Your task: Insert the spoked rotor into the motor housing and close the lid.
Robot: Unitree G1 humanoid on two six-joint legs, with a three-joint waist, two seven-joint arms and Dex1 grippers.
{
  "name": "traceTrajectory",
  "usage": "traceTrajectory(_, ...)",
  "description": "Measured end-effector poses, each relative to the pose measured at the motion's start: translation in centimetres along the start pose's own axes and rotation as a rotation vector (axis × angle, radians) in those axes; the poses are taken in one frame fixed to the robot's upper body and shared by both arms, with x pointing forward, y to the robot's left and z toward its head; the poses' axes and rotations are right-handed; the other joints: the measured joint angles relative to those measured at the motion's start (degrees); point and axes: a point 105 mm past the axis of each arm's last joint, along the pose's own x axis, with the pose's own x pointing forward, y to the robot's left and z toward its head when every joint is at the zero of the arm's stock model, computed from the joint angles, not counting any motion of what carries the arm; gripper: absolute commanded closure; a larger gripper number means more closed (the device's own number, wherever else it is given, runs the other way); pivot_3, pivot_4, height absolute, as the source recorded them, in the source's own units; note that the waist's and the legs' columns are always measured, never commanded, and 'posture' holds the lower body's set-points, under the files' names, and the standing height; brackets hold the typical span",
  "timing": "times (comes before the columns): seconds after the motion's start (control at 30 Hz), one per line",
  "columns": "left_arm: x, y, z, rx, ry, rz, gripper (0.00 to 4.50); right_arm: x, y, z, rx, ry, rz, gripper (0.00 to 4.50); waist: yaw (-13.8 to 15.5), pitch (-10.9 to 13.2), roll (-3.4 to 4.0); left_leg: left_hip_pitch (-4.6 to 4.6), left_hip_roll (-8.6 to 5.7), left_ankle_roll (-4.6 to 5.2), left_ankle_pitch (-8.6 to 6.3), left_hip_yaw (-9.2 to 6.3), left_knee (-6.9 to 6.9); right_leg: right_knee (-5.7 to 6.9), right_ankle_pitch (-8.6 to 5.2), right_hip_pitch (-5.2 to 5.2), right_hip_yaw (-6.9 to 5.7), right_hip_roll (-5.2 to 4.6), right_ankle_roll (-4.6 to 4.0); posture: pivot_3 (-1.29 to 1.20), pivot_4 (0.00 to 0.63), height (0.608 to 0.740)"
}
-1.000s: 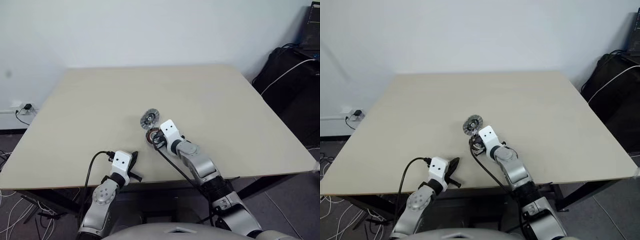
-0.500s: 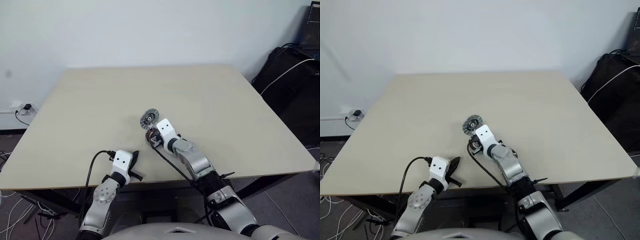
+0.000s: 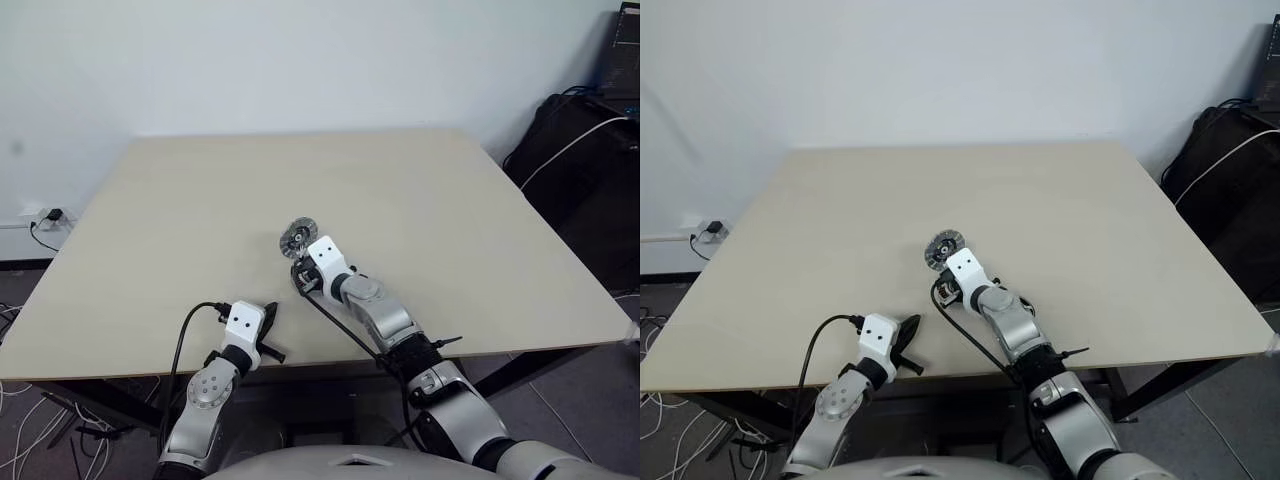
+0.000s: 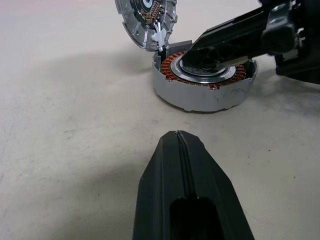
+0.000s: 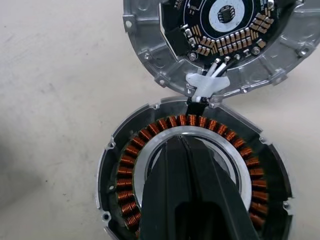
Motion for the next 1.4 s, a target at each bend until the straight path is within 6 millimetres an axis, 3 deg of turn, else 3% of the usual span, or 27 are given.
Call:
traceTrajectory(0.27,0.1,-0.2,-0.1,-0.002,0.005,-0.008,4.50,0.2,-0.3,0.4,0.003,-0.023,-0.004,4.48,-0.31,-0.01,0.02,-0.02,-0.02,0.00,0.00,0.00,-0.01,0.01,0.00,-0.02,0.01,-0.01,0.00,0.00,0.000,0.740)
traceTrajectory(0.57,0.1,-0.4,-0.2,-0.007,0.013,-0.015,4.50,-1.7,-2.1,2.5,0.012,-0.127,-0.052,4.48,-0.46,-0.02,0.03,-0.05,-0.02,0.01,0.00,0.00,-0.02,0.01,0.00,-0.06,0.03,-0.01,0.00,0.00,0.000,0.740)
traceTrajectory(1.1,0.2,-0.6,-0.1,-0.008,0.015,-0.022,4.50,-1.0,-0.3,-0.6,-0.011,0.002,0.007,4.48,-0.61,-0.02,0.03,-0.04,-0.02,0.00,0.00,0.00,-0.02,0.02,0.00,-0.06,0.03,-0.01,-0.01,0.00,0.000,0.740)
traceTrajectory(1.4,0.1,-0.6,-0.2,-0.008,0.018,-0.020,4.50,-0.4,-0.1,-0.5,-0.028,0.012,0.015,4.48,-1.20,-0.06,0.08,0.01,-0.01,-0.05,0.04,0.00,-0.01,0.05,0.00,-0.02,0.02,0.00,0.00,0.00,0.000,0.740)
